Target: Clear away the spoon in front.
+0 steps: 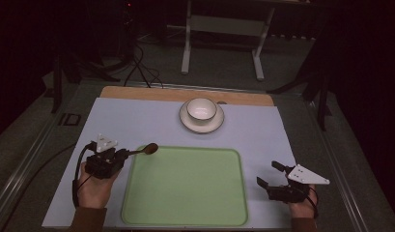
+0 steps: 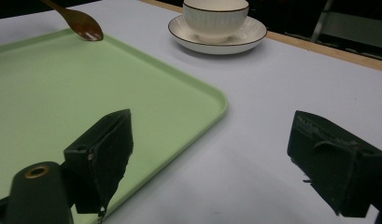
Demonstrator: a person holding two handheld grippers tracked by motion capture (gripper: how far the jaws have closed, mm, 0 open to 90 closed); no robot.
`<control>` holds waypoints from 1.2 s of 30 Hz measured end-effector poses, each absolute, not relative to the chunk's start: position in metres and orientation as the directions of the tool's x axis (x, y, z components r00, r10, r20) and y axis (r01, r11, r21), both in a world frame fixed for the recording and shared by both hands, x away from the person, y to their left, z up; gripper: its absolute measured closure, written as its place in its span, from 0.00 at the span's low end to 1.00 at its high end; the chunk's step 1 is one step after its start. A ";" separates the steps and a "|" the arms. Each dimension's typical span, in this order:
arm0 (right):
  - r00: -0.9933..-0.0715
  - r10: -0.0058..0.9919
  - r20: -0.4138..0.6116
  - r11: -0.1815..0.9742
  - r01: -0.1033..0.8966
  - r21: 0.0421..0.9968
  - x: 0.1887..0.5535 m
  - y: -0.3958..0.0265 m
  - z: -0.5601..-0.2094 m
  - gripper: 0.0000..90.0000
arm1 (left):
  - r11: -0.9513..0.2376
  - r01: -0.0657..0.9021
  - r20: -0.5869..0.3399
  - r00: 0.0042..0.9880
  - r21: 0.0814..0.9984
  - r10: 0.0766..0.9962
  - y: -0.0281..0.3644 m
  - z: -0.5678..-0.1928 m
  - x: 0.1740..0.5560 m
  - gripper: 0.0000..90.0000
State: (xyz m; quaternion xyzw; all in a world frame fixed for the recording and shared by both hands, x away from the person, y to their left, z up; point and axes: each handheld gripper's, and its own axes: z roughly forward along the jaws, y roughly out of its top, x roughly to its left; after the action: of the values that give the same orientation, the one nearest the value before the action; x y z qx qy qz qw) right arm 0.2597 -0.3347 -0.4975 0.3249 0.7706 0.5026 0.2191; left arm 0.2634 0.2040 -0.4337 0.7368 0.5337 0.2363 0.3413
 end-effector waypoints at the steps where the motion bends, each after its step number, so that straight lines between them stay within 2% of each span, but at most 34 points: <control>1: -0.693 0.721 -0.011 0.284 0.281 0.917 0.260 -0.335 -0.498 0.16 | -0.196 0.621 -0.013 0.315 0.759 0.949 0.203 -0.432 0.266 0.90; 9: -0.696 0.718 -0.016 0.290 0.279 0.916 0.260 -0.334 -0.497 0.16 | -0.088 0.519 -0.065 0.269 0.850 0.961 0.195 -0.426 0.304 0.91; 11: -0.694 0.719 -0.014 0.289 0.281 0.915 0.260 -0.334 -0.497 0.16 | -0.088 0.519 -0.065 0.269 0.850 0.961 0.195 -0.426 0.304 0.91; 13: -0.693 0.721 -0.013 0.287 0.281 0.916 0.260 -0.335 -0.497 0.16 | -0.062 0.485 -0.080 0.267 0.872 0.960 0.186 -0.428 0.321 0.91; 23: -0.694 0.720 -0.012 0.286 0.280 0.917 0.260 -0.335 -0.497 0.16 | -0.055 0.432 -0.037 0.202 0.900 0.979 0.169 -0.434 0.355 0.90; 30: -0.694 0.720 -0.013 0.287 0.281 0.916 0.260 -0.336 -0.497 0.16 | -0.071 0.436 -0.034 0.227 0.897 0.973 0.168 -0.436 0.376 0.90; 36: -0.692 0.722 -0.010 0.283 0.282 0.917 0.260 -0.337 -0.497 0.16 | -0.054 0.428 -0.073 0.275 0.902 0.959 0.171 -0.427 0.367 0.92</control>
State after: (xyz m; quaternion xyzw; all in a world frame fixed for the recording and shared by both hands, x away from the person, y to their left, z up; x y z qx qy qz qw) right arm 0.2603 -0.3366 -0.4975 0.3255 0.7704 0.5026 0.2189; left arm 0.3673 0.1705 -0.4265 0.6621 0.5237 0.2974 0.4459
